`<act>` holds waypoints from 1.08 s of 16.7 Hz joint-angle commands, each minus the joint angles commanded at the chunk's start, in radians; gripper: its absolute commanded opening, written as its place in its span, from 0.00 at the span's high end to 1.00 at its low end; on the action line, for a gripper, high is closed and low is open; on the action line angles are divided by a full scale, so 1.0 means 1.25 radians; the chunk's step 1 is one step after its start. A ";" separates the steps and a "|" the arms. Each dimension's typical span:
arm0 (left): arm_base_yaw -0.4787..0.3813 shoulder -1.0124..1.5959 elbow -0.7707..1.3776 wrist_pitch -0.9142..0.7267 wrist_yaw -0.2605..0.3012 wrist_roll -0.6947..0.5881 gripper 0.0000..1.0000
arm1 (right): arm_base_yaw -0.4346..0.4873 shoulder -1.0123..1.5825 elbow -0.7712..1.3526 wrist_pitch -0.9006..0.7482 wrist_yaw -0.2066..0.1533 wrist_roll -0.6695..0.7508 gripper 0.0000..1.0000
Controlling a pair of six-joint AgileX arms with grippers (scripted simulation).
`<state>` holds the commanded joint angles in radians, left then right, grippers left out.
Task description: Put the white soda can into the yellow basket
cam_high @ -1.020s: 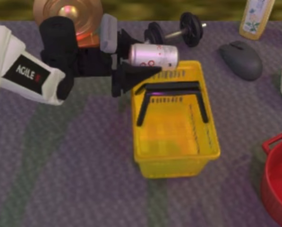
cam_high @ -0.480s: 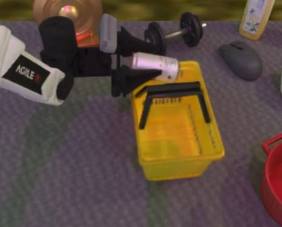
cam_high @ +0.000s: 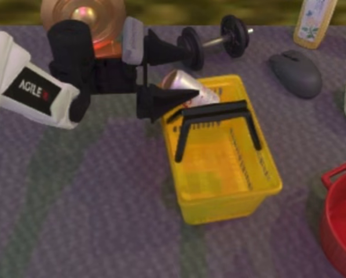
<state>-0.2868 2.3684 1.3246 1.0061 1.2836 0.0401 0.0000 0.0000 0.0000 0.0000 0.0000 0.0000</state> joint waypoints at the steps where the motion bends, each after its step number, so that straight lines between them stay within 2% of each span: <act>1: -0.003 -0.003 0.001 -0.002 -0.002 0.001 0.00 | 0.000 0.000 0.000 0.000 0.000 0.000 0.00; 3: -0.002 -0.011 -0.002 -0.005 -0.006 -0.002 0.00 | 0.003 0.008 0.008 -0.007 0.000 -0.005 0.00; 5: 0.006 -0.050 -0.019 -0.024 -0.030 -0.012 0.00 | 0.020 0.049 0.048 -0.044 -0.002 -0.031 0.00; 8: 0.029 -0.169 -0.072 -0.077 -0.103 -0.038 0.00 | 0.062 0.170 0.168 -0.141 -0.003 -0.099 0.00; 12: 0.076 -0.425 -0.193 -0.188 -0.254 -0.077 0.00 | 0.141 0.440 0.437 -0.332 -0.002 -0.233 0.00; 18: 0.155 -0.951 -0.470 -0.416 -0.533 -0.114 0.00 | 0.286 0.968 0.958 -0.673 0.000 -0.476 0.00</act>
<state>-0.0928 1.1794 0.7375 0.4867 0.6173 -0.1018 0.3570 1.2098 1.1981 -0.8408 -0.0006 -0.5955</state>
